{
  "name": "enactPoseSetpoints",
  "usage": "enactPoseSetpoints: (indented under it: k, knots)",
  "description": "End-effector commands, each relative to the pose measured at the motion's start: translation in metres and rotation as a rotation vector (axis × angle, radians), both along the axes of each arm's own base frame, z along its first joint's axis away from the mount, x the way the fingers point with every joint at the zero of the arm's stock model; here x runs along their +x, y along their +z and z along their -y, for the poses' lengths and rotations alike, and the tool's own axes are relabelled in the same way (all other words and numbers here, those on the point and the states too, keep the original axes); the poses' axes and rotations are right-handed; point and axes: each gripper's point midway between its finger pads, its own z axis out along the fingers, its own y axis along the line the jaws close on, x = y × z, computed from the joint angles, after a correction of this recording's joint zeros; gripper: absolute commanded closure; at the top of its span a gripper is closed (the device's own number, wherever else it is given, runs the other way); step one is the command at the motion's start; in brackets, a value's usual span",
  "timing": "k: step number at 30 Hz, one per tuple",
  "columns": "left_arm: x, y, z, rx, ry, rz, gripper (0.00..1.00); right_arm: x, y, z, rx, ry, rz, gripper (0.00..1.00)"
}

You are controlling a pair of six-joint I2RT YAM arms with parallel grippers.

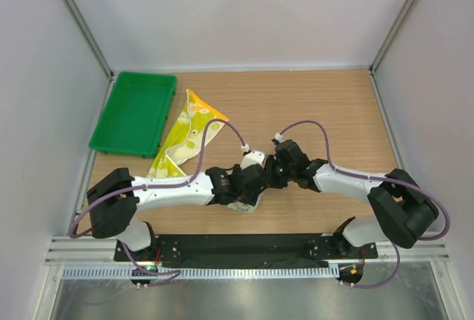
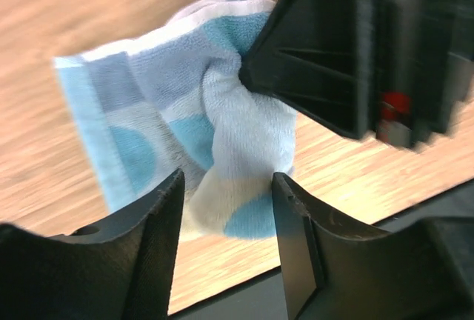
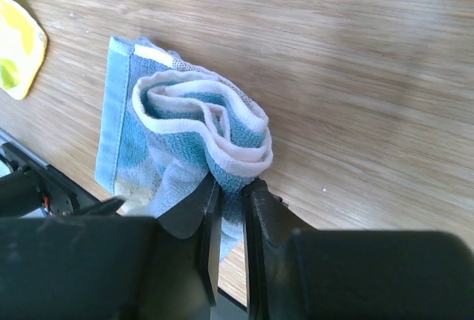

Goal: Roll the towels
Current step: Roll the towel

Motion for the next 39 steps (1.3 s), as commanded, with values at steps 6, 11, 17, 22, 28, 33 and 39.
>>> enactPoseSetpoints:
  k: [6,11,17,22,28,33,39]
  knots:
    - [0.004,0.053,-0.006,0.316,-0.021,0.423,0.43,0.005,0.020,-0.002,-0.064,0.003,0.026,0.91]
    - [-0.011,0.047,0.014,0.359,-0.106,0.470,0.35,0.004,0.023,-0.003,-0.075,0.007,0.015,0.91]
    - [-0.020,0.016,0.020,0.386,-0.150,0.420,0.35,0.002,0.027,-0.005,-0.066,0.013,0.005,0.92]
    - [-0.032,0.004,0.031,0.326,-0.179,0.393,0.35,0.000,0.029,-0.004,-0.069,0.010,-0.007,0.92]
    - [-0.036,-0.011,0.029,0.316,-0.185,0.369,0.35,0.000,0.032,-0.004,-0.076,0.009,-0.015,0.93]
    - [-0.040,-0.027,0.027,0.312,-0.193,0.345,0.38,-0.001,0.034,-0.004,-0.076,0.009,-0.022,0.93]
    - [-0.035,-0.029,0.020,0.303,-0.153,0.359,0.70,-0.005,0.034,-0.003,-0.074,0.013,-0.039,0.93]
